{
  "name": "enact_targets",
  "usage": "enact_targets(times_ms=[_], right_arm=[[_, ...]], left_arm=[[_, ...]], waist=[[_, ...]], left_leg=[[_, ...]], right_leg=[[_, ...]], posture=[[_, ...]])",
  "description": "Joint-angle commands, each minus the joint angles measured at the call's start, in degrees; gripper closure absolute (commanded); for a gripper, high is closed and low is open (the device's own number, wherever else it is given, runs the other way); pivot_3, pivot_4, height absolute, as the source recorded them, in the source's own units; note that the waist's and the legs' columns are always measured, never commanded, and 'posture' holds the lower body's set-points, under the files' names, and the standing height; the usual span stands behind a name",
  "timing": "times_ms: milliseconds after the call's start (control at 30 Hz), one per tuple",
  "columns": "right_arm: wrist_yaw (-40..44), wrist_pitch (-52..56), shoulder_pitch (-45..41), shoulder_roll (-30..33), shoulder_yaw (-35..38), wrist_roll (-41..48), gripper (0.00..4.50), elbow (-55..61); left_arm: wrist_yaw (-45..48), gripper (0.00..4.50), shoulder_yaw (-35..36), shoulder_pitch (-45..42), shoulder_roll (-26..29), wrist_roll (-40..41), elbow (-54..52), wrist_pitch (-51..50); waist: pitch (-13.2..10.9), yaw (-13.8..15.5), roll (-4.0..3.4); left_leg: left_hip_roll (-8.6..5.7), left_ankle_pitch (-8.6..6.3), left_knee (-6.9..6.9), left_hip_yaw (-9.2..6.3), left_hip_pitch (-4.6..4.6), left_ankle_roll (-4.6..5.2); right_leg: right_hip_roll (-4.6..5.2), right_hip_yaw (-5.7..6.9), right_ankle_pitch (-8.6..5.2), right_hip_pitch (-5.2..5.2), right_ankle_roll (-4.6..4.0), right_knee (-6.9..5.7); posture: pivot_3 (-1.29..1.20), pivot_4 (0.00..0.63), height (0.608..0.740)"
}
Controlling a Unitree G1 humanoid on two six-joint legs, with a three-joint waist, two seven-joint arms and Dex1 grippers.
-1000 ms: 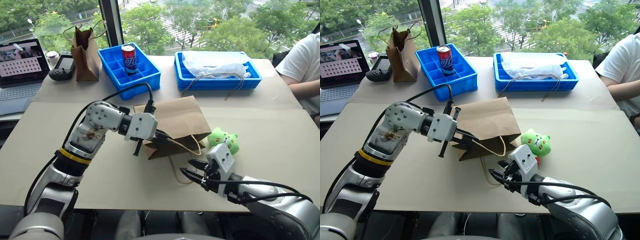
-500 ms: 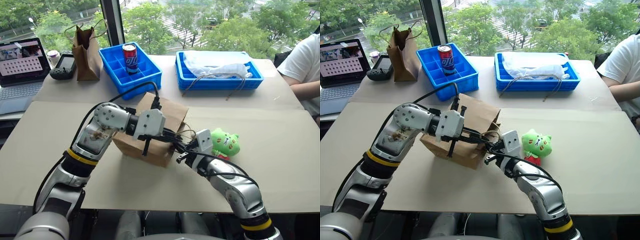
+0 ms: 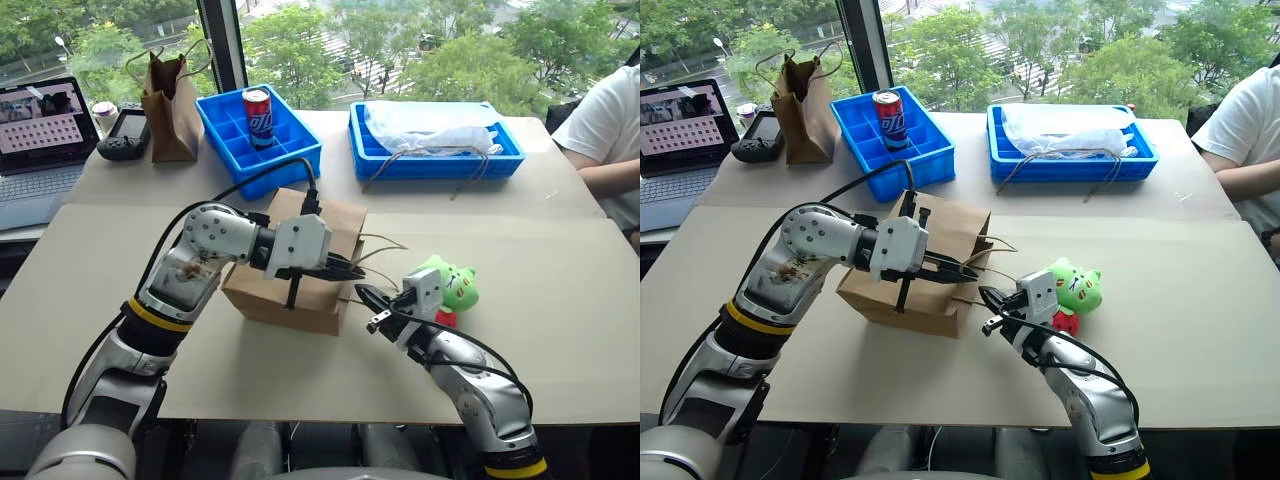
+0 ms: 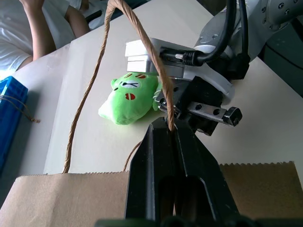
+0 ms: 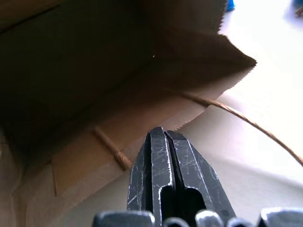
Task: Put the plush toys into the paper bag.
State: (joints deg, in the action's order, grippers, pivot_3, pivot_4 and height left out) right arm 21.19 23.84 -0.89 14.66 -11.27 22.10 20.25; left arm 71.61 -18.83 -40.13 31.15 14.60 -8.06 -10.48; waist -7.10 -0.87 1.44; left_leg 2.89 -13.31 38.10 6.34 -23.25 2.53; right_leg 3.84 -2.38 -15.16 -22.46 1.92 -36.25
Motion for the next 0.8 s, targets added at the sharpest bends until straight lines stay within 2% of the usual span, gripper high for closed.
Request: enact_targets(times_ms=[33,267,367,467,800], right_arm=[[0.8,-3.9,-6.2,-1.2,-3.0,-5.4,4.49,-3.6],[4.6,-3.3,-12.9,-1.1,-7.5,-11.4,4.49,-14.5],[4.7,-2.4,-13.9,-1.8,-6.9,-12.1,4.49,-17.8],[5.1,-1.7,-14.1,-2.6,-6.5,-12.1,4.49,-19.4],[7.3,-1.0,-15.9,-3.1,-7.6,-14.3,4.49,-22.3]], left_arm=[[-1.9,4.5,1.1,-0.7,-1.2,0.2,-1.8,-0.4],[-4.7,4.5,2.3,-0.6,-1.2,-1.0,-1.0,-1.3],[-6.8,4.5,3.3,-0.3,-0.7,-1.3,-1.5,-3.5],[-9.9,4.5,5.7,1.0,-0.3,0.5,-3.6,-9.5],[-27.3,4.5,19.5,1.9,-3.1,11.5,-7.5,-39.0]], waist=[[0.0,0.0,-0.01],[0.0,0.2,-0.02],[0.0,0.4,-0.02],[0.0,0.1,-0.03],[0.0,-0.3,-0.03]], left_leg=[[-0.01,0.01,0.0,0.0,0.01,-0.02],[-0.01,0.02,-0.01,-0.01,-0.08,-0.03],[-0.02,0.02,-0.01,0.02,-0.11,-0.03],[0.02,0.02,-0.01,0.01,-0.08,-0.03],[0.07,0.07,-0.05,-0.07,0.18,-0.13]], right_leg=[[-0.01,-0.02,0.01,-0.01,-0.01,-0.02],[-0.03,0.0,0.01,-0.08,-0.01,0.02],[-0.01,0.0,0.01,-0.11,-0.01,0.02],[-0.03,0.0,0.01,-0.08,-0.01,0.01],[-0.08,-0.05,0.01,0.04,-0.03,-0.2]], posture=[[0.0,0.15,0.724],[0.0,0.15,0.724],[0.0,0.15,0.724],[0.0,0.15,0.724],[0.0,0.15,0.724]])
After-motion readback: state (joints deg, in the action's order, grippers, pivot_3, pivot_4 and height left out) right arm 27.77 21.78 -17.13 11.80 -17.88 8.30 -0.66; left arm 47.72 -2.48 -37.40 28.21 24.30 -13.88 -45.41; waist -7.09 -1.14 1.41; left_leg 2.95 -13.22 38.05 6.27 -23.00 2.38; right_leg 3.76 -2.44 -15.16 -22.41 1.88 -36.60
